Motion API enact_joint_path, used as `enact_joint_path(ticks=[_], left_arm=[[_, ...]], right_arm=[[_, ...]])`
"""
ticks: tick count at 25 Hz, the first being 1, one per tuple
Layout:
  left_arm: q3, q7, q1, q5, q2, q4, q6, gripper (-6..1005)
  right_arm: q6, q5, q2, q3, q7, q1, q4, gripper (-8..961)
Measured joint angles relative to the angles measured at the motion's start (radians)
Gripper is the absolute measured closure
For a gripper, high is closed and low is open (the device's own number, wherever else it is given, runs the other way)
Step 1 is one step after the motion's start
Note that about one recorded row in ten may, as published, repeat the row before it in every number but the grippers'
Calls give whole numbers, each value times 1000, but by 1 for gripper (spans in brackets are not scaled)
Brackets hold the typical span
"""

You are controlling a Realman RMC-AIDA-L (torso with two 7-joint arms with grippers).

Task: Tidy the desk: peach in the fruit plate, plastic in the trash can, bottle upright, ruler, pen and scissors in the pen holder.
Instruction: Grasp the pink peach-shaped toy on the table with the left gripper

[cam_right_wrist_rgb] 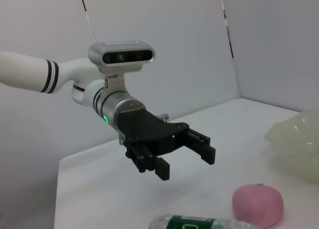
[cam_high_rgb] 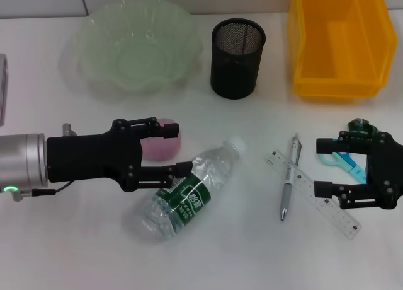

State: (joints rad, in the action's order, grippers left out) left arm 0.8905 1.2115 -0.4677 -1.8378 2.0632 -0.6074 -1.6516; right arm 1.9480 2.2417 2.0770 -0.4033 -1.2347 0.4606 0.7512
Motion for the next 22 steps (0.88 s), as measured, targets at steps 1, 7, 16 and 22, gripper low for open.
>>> enact_joint_path(ticks=[1, 7, 16, 22], left_arm=[[-3, -2, 0, 0, 0, 0, 0, 218], [-31, -4, 20, 1, -10, -14, -2, 229], [-64, -62, -10, 25, 14, 25, 218, 246], [-13, -88, -56, 12, 10, 93, 350, 258]], right_arm=[[0, 0, 0, 0, 0, 0, 0, 136], [0, -1, 3, -1, 0, 18, -17, 136], [0, -2, 3, 5, 0, 14, -21, 137], [0, -2, 2, 8, -2, 0, -18, 137]])
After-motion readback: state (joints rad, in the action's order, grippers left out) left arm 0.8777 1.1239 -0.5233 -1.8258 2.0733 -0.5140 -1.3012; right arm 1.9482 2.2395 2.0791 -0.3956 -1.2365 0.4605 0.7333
